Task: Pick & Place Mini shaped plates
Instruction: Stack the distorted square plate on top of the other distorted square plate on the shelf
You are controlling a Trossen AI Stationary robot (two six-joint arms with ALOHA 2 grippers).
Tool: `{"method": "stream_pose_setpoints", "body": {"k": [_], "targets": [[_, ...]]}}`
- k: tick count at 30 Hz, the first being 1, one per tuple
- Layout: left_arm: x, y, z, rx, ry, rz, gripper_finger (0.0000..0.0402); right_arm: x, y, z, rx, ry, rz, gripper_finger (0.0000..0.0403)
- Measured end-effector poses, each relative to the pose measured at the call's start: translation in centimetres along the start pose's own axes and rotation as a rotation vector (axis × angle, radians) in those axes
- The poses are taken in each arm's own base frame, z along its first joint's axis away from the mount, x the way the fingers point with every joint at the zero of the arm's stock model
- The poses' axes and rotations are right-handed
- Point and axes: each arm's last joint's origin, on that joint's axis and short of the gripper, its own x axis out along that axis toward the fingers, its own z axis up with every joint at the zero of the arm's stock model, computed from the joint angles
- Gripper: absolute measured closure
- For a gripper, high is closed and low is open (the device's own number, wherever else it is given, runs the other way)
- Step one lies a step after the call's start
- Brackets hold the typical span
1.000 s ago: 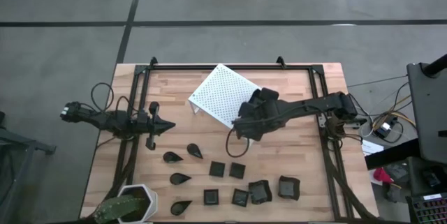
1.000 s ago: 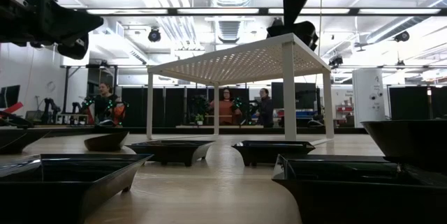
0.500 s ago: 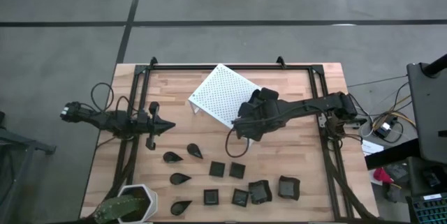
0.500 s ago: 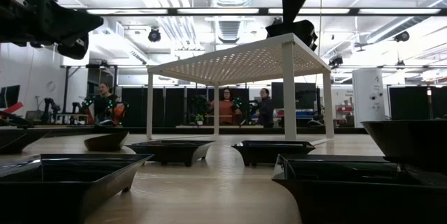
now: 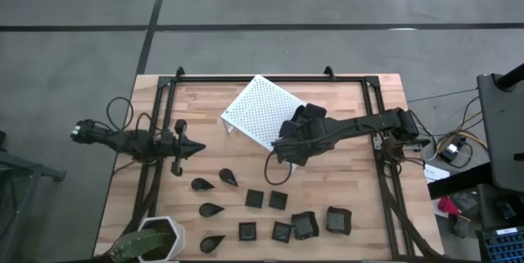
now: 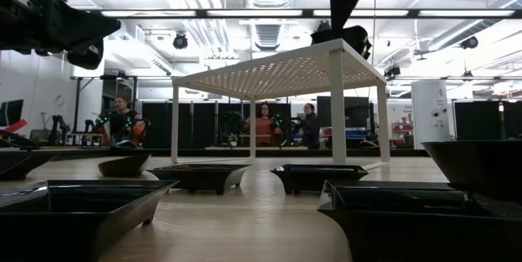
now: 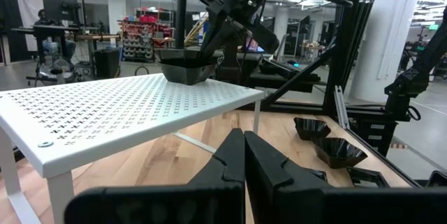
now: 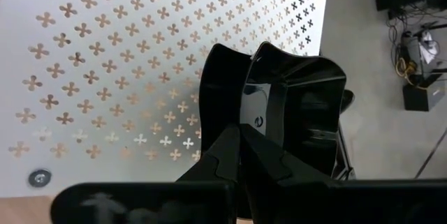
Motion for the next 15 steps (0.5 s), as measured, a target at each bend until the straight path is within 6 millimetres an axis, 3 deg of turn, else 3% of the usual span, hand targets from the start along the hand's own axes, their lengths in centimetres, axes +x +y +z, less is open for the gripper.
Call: {"method": "stream_pose_setpoints", "body": {"k": [7,15], "targets": [[0.00,0.00,0.00,0.000,0.000,0.000,0.0401,0.00,0.02,0.03,0.001,-0.003,0.001,0.0389],[0.00,0.00,0.00,0.000,0.000,0.000,0.0401,0.00,0.06,0.06,-0.016,-0.006,0.003,0.0326]]}}
